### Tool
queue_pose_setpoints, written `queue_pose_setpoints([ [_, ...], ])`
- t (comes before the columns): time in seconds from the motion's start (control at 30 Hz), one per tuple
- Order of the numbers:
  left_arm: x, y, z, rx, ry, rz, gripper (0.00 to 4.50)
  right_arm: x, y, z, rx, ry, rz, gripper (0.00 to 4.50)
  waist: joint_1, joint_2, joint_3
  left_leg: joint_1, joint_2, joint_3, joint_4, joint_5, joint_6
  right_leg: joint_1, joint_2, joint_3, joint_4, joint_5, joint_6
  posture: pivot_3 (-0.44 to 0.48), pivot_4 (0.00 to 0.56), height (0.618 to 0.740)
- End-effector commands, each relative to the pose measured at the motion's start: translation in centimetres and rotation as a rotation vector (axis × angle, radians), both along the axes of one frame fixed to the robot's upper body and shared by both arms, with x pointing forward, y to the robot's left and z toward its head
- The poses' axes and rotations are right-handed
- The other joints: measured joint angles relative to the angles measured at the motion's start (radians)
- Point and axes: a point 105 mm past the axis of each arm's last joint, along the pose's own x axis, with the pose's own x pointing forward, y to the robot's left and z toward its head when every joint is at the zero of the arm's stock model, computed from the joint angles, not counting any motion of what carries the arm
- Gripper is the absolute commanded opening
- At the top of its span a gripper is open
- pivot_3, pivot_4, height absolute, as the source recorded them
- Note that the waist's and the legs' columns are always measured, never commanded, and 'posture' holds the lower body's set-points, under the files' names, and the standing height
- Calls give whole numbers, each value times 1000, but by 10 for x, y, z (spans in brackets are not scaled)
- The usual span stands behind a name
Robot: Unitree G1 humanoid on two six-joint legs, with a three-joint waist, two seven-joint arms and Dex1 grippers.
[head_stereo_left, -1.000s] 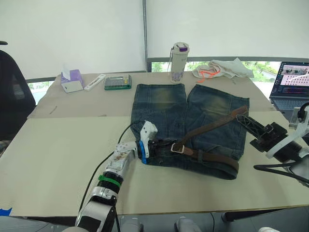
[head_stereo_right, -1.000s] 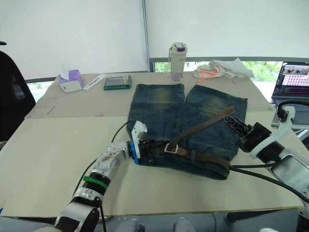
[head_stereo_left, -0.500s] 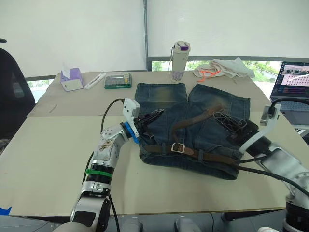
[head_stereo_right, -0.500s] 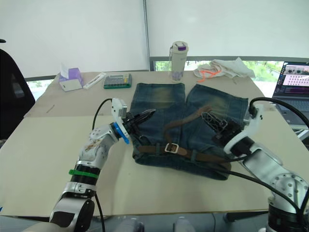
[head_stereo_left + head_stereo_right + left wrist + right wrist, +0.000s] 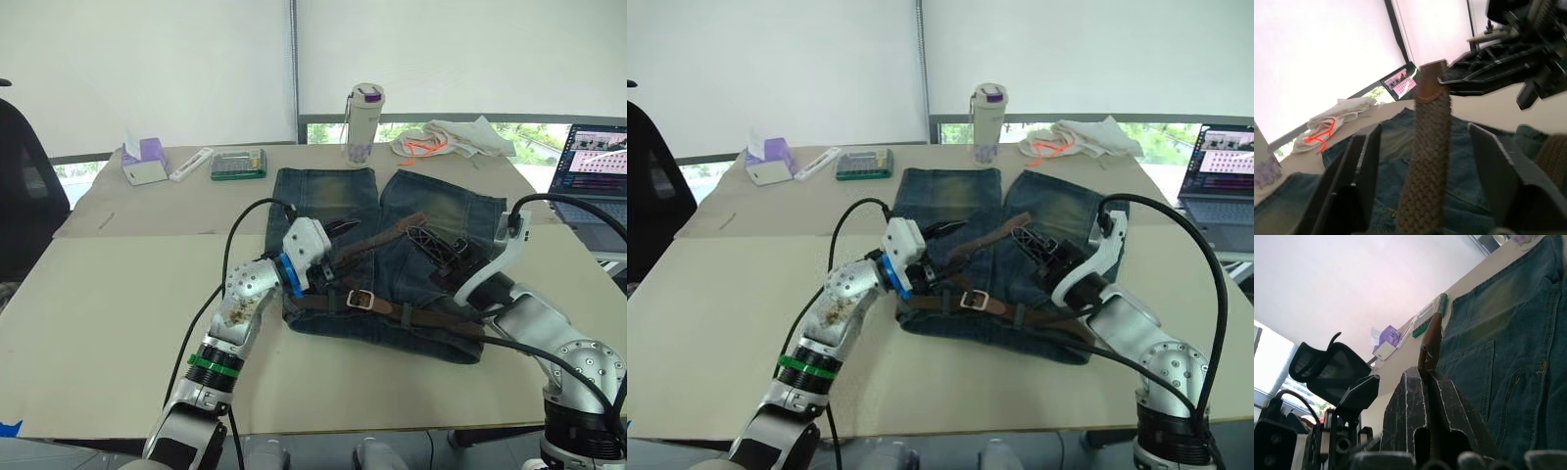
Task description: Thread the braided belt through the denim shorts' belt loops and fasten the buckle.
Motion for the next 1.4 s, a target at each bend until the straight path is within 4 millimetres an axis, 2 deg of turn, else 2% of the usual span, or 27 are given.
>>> queue_pose_setpoints([
  [0.03,0,-5,5,27,-125,44,3157,-2,2,11,26,-46,-5,0,0,0,0,0,0,0,0,0,0,0,0,0,0,0,0,0,150,740],
  [0.23,6,-12,7,97,-277,112,3157,-3,10,11,43,-46,1,0,0,0,0,0,0,0,0,0,0,0,0,0,0,0,0,0,150,740],
  [0.4,7,-16,11,84,-308,140,3157,-4,16,8,47,-42,5,0,0,0,0,0,0,-1,0,0,0,0,0,0,0,0,0,0,150,740],
  [0.5,6,-17,13,78,-330,141,2354,-3,17,7,49,-39,4,0,0,0,0,0,0,0,0,0,0,0,0,0,0,0,0,0,150,740],
  [0.73,8,-12,8,92,-321,145,28,-3,16,6,46,-38,0,0,-1,0,0,0,0,0,0,0,0,0,0,0,0,0,0,0,150,740],
  [0.87,9,-6,5,109,-315,158,28,-6,17,6,23,-55,13,0,-1,0,0,0,0,0,0,0,0,-1,0,0,0,0,0,0,150,740],
  [0.9,10,-4,4,108,-310,167,9,-9,19,7,12,-69,29,376,-1,0,0,0,0,0,0,0,0,-1,0,0,0,0,0,0,150,740],
  [0.93,11,0,3,104,-294,180,0,-12,21,7,-22,-88,51,774,-1,0,0,0,0,0,0,0,0,-1,0,0,0,0,0,0,150,740],
  [0.97,11,3,1,89,-267,188,0,-14,22,1,-136,-108,52,980,-1,1,0,0,0,0,0,0,0,-1,0,0,0,0,0,0,150,740],
  [1.07,10,9,-2,30,-198,192,0,-19,23,-17,-456,-196,76,2053,-1,1,0,0,0,0,0,0,0,-1,0,0,0,0,0,0,150,740],
  [1.23,16,23,-5,-51,-88,247,0,-34,30,-48,-881,-361,237,2053,-1,0,0,0,-1,0,0,0,0,-1,0,-1,0,0,1,0,150,740],
  [1.4,21,35,-8,-47,-48,273,0,-34,38,-75,-1109,-435,312,2053,-3,0,0,1,-1,0,0,0,0,-1,1,-1,0,-2,3,0,150,740],
])
